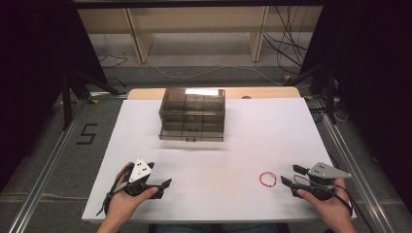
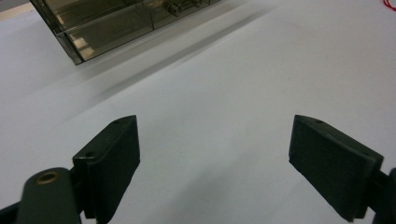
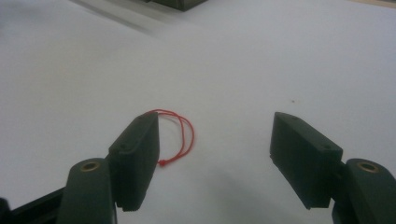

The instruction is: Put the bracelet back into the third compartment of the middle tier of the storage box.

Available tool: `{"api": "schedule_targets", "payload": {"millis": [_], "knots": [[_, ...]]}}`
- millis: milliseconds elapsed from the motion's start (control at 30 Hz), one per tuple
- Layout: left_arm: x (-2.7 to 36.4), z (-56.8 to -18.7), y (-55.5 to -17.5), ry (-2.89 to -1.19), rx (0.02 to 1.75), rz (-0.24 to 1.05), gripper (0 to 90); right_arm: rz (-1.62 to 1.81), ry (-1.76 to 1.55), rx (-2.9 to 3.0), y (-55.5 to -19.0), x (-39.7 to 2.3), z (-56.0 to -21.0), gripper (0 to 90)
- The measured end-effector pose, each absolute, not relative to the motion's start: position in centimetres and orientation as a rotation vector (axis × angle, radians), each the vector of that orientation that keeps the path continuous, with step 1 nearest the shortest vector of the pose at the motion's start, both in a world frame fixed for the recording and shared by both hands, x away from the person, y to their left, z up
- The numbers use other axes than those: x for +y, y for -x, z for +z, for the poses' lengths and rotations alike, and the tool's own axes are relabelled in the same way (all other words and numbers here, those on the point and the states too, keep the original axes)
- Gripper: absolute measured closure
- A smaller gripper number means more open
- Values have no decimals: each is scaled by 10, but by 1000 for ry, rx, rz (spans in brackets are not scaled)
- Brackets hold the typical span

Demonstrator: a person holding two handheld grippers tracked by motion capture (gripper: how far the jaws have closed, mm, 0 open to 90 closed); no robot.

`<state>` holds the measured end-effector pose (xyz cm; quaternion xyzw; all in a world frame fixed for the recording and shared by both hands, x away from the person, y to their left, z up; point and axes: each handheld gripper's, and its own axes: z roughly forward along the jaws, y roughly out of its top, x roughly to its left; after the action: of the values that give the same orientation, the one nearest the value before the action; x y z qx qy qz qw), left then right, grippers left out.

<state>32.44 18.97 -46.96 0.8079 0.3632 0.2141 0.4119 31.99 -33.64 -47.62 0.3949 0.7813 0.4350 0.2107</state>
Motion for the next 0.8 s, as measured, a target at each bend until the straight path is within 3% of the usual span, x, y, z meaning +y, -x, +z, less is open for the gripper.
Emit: {"api": "schedule_targets", "payload": {"millis": [200, 467, 800], "knots": [[189, -470, -325, -2029, 938, 541, 167, 1181, -1101, 2192, -319, -333, -477, 380], [186, -469, -326, -2025, 936, 540, 169, 1138, -1091, 2240, -325, -328, -475, 540], [185, -470, -327, -2037, 929, 539, 172, 1113, -1135, 2333, -340, -320, -481, 632]]}}
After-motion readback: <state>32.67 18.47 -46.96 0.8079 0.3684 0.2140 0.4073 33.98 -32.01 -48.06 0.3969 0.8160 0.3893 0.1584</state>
